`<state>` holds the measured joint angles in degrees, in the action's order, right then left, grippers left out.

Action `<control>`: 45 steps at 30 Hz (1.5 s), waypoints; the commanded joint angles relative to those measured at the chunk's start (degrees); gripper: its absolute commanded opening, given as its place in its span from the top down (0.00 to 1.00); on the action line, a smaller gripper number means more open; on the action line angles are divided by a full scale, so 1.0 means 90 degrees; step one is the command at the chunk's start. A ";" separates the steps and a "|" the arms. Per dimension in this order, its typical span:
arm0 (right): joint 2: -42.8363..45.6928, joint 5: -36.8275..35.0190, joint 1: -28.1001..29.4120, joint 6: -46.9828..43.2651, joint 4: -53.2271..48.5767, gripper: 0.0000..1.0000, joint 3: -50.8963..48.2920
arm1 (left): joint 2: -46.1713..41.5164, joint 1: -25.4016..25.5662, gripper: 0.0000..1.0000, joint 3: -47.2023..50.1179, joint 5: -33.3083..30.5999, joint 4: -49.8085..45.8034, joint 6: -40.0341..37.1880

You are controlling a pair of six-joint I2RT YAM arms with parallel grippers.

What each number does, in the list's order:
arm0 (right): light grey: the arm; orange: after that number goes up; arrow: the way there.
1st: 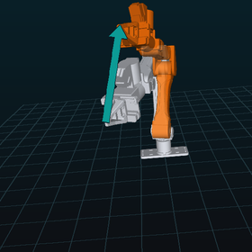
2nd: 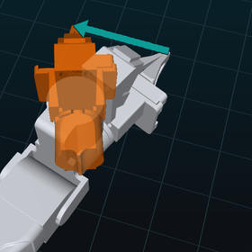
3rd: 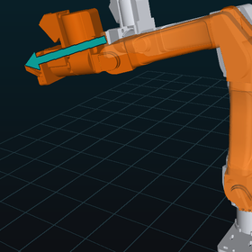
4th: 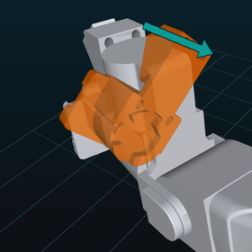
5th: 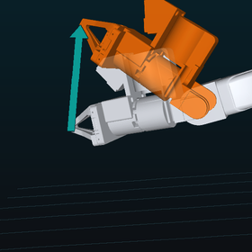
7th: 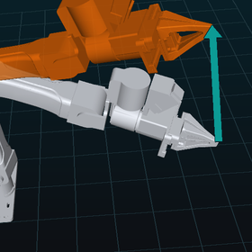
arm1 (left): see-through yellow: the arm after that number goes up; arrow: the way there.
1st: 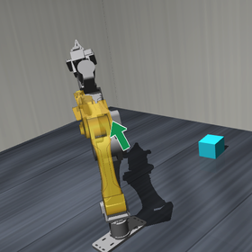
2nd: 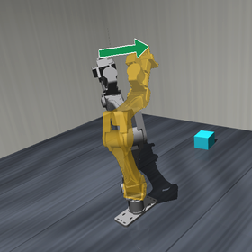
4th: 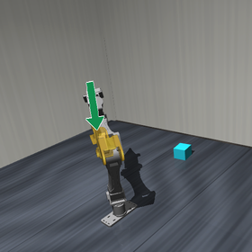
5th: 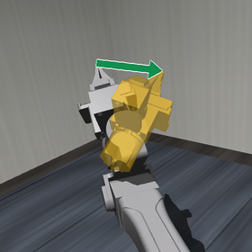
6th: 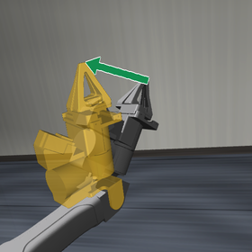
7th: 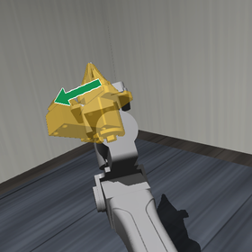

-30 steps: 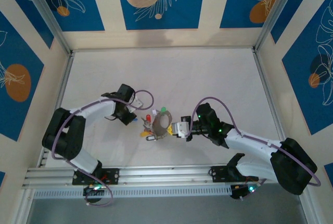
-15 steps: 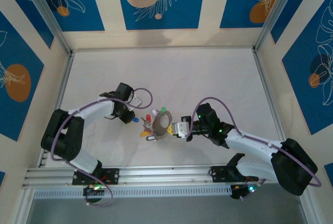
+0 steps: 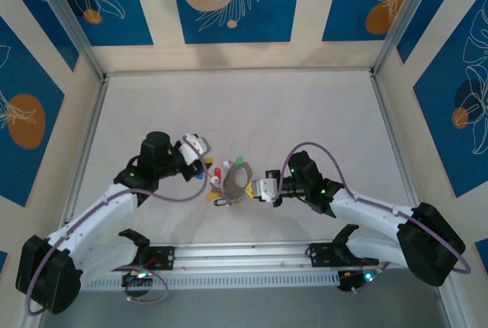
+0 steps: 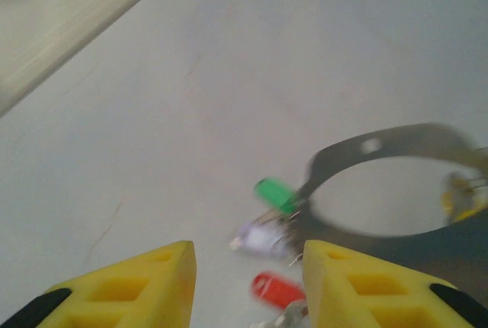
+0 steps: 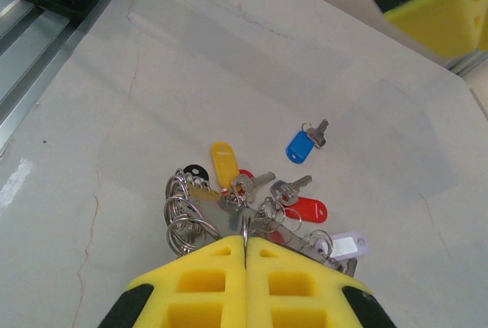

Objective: Put the keys on the keyring

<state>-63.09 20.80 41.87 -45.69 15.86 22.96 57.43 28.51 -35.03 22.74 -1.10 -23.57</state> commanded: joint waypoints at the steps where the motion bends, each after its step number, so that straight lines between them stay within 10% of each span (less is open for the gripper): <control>1: 0.0086 0.0119 -0.0043 -0.0090 0.0097 1.00 -0.0090 | 0.0377 0.0633 0.59 -0.0017 0.0998 0.0675 -0.0889; 18: 0.0116 0.0010 -0.0055 -0.0099 0.0113 1.00 -0.0093 | 0.1439 0.1391 0.58 -0.0609 0.1799 -0.0651 -0.2492; 45: 0.0116 -0.0069 -0.0077 -0.0083 0.0133 1.00 -0.0081 | 0.1837 0.1803 0.73 -0.0317 0.1151 0.0389 -0.1801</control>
<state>-63.05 19.46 41.32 -45.69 16.05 22.70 74.22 44.18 -38.68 33.85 2.57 -39.11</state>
